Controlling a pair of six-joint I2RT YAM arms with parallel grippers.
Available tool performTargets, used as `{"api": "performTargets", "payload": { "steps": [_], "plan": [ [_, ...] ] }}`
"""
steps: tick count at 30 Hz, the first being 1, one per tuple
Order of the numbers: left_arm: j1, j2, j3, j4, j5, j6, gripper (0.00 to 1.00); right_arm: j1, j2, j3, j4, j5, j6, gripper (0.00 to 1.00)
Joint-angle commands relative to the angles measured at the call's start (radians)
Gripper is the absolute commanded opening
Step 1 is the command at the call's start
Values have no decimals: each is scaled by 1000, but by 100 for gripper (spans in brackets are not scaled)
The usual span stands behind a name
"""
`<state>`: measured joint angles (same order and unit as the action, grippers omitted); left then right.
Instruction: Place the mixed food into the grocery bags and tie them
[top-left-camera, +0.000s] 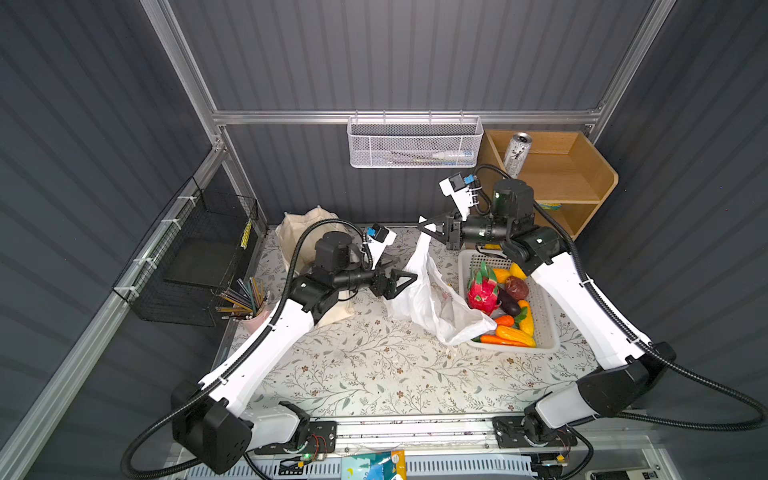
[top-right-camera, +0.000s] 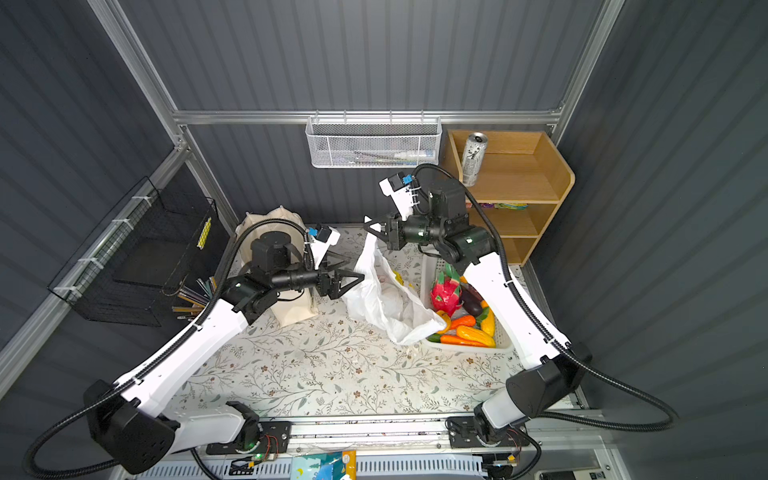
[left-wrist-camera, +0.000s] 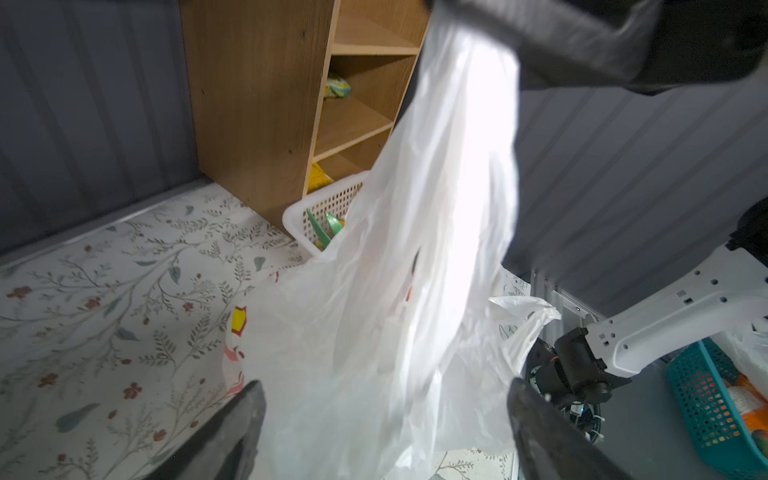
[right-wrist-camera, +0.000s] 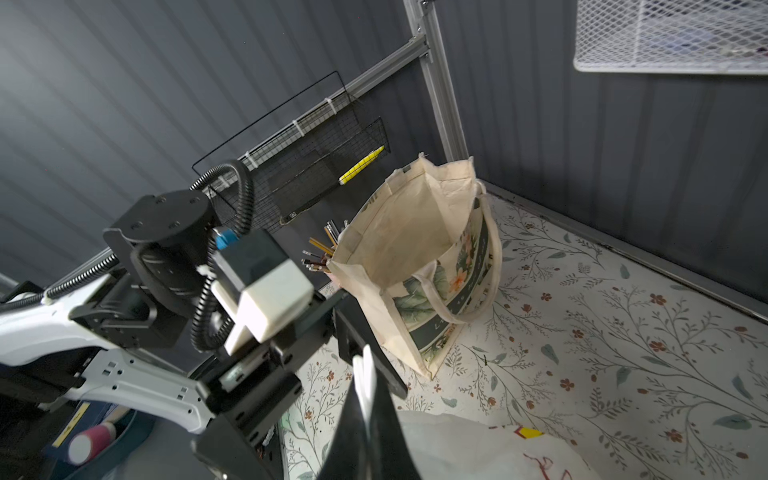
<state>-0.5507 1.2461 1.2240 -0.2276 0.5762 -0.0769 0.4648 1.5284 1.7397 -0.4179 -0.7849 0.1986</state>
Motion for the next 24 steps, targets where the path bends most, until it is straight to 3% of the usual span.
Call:
{"api": "performTargets", "payload": {
  "steps": [1, 8, 16, 19, 24],
  "plan": [
    [-2, -34, 58, -101, -47, 102, 96, 2, 14, 64, -82, -127, -58, 0],
    [-3, 49, 225, -142, 61, 143, 98, 38, 50, 158, -136, -193, -60, 0],
    [-3, 110, 257, -78, 137, 132, 97, 77, 86, 215, -172, -180, -72, 0],
    [-3, 122, 226, -14, 166, 93, 88, 84, 85, 212, -164, -183, -64, 0],
    [-4, 134, 111, 155, 215, -17, 62, 86, 78, 197, -153, -182, -60, 0]
  ]
}}
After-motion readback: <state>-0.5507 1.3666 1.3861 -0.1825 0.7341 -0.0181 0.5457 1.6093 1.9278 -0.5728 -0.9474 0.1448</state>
